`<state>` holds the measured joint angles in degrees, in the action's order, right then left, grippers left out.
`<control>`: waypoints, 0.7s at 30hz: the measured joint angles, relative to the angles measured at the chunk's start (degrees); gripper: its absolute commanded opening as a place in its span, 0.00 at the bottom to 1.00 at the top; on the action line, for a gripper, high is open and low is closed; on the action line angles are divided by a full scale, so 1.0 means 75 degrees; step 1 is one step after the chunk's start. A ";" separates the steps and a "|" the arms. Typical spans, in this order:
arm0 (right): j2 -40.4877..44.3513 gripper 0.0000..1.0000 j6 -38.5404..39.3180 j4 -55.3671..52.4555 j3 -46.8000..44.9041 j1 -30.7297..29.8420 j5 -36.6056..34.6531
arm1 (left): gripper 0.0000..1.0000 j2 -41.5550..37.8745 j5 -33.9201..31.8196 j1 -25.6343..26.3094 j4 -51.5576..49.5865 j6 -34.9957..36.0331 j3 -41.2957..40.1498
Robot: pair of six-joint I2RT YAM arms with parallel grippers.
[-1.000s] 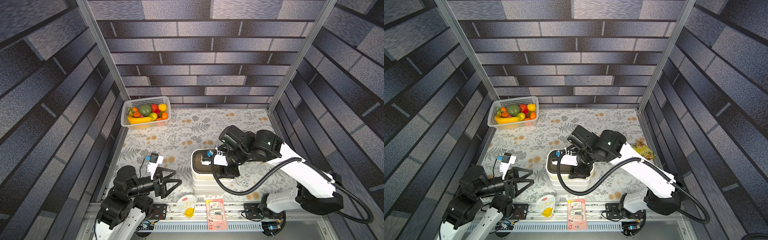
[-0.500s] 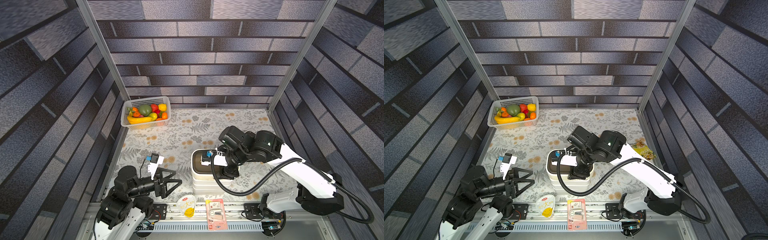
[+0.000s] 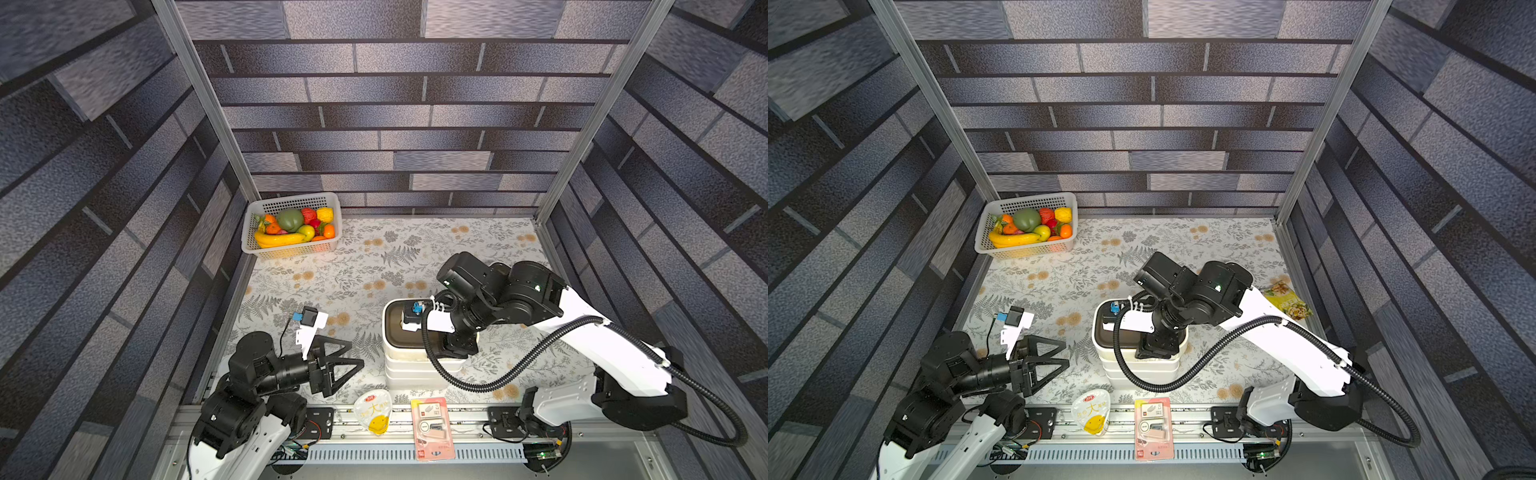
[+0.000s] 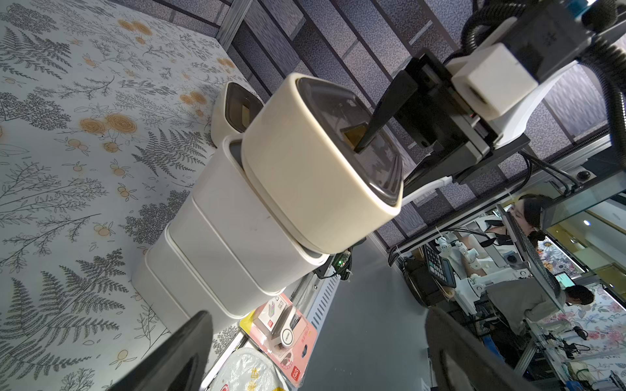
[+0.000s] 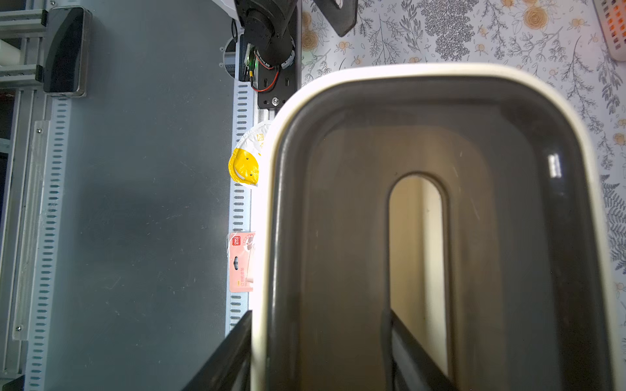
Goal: Stack the tissue boxes
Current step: Place the tissue box at the tissue box.
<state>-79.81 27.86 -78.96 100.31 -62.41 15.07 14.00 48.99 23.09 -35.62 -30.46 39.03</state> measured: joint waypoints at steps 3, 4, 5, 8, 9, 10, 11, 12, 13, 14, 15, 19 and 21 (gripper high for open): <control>-0.0035 0.58 0.0000 0.0000 0.0003 0.0000 0.0003 | 1.00 0.0000 0.0000 0.0017 0.0000 0.0000 0.0000; -0.0052 0.58 0.0000 0.0000 0.0003 0.0000 0.0003 | 1.00 0.0000 0.0003 0.0017 0.0000 0.0000 0.0000; -0.0073 0.57 0.0000 0.0000 0.0003 0.0000 0.0003 | 1.00 0.0000 0.0000 0.0017 0.0000 0.0000 0.0000; -0.0134 0.58 0.0000 0.0000 0.0003 -0.0017 0.0009 | 1.00 0.0000 0.0003 0.0017 0.0000 0.0000 0.0000; -0.0149 0.58 0.0000 0.0000 0.0003 -0.0026 0.0015 | 1.00 0.0000 0.0003 0.0017 0.0000 0.0000 0.0000; -0.0166 0.59 0.0003 0.0000 0.0003 -0.0029 0.0026 | 1.00 0.0000 0.0003 0.0017 0.0000 0.0000 0.0000; -0.0184 0.60 0.0003 0.0000 0.0003 -0.0029 0.0035 | 1.00 0.0000 0.0003 0.0017 0.0000 0.0000 0.0000; -0.0198 0.61 0.0003 0.0000 0.0003 -0.0029 0.0041 | 1.00 0.0000 0.0000 0.0017 0.0000 0.0000 0.0000; -0.0216 0.61 0.0003 0.0000 0.0009 -0.0029 0.0047 | 1.00 0.0000 0.0000 0.0017 0.0000 0.0000 0.0000; -0.0236 0.62 0.0003 0.0000 0.0023 -0.0032 0.0052 | 1.00 0.0000 0.0003 0.0017 0.0000 0.0000 0.0000; -0.0254 0.63 0.0003 0.0000 0.0041 -0.0032 0.0052 | 1.00 0.0000 0.0003 0.0017 0.0000 0.0000 0.0000; -0.0274 0.67 0.0003 0.0006 0.0061 -0.0032 0.0044 | 1.00 0.0000 0.0003 0.0017 0.0000 0.0000 0.0000; -0.0274 0.68 0.0003 0.0012 0.0061 -0.0035 0.0020 | 1.00 0.0000 0.0003 0.0017 0.0000 0.0000 0.0000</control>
<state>-81.87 27.88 -78.87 100.77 -62.67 15.22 14.00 49.01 23.22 -35.62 -30.46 39.03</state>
